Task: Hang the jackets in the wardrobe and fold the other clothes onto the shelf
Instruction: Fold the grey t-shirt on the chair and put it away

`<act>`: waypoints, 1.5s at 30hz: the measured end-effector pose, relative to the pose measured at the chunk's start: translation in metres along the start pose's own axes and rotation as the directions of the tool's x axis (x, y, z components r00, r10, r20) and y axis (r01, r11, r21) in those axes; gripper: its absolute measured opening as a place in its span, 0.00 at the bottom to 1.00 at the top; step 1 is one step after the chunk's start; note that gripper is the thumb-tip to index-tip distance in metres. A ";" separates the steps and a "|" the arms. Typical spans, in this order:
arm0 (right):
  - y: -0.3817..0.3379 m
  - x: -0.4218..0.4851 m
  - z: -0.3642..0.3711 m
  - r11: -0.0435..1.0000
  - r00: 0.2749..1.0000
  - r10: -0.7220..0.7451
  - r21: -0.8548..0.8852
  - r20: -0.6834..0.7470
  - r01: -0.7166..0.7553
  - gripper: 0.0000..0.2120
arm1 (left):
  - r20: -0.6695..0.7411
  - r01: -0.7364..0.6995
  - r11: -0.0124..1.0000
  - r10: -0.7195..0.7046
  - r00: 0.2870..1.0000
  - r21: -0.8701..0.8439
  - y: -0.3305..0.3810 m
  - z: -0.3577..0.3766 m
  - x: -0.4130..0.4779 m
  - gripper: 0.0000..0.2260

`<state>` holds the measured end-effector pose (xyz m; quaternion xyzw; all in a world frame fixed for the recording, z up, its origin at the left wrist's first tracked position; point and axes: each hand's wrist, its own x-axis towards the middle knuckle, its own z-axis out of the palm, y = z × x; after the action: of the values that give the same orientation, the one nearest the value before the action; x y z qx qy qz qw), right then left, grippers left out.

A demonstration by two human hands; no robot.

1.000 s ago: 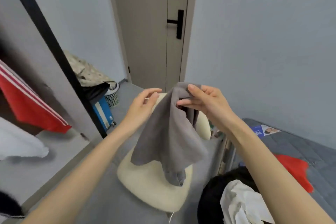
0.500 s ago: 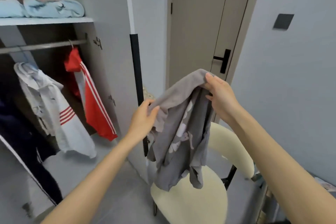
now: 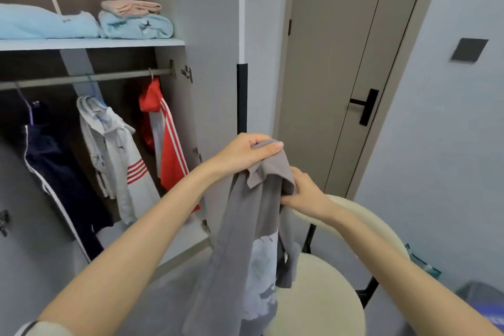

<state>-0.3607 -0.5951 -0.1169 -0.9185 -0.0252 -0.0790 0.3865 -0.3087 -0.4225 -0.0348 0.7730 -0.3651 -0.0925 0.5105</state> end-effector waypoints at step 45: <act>0.057 0.004 0.047 0.993 0.980 -0.111 0.024 -0.168 0.116 0.14 | -0.403 -0.246 0.954 0.160 0.901 -0.170 -0.037 -0.012 0.005 0.07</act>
<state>-0.3449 -0.6012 -0.1892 -0.8992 -0.0466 -0.1768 0.3975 -0.2818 -0.4092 -0.0604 0.6733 -0.3244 0.0758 0.6601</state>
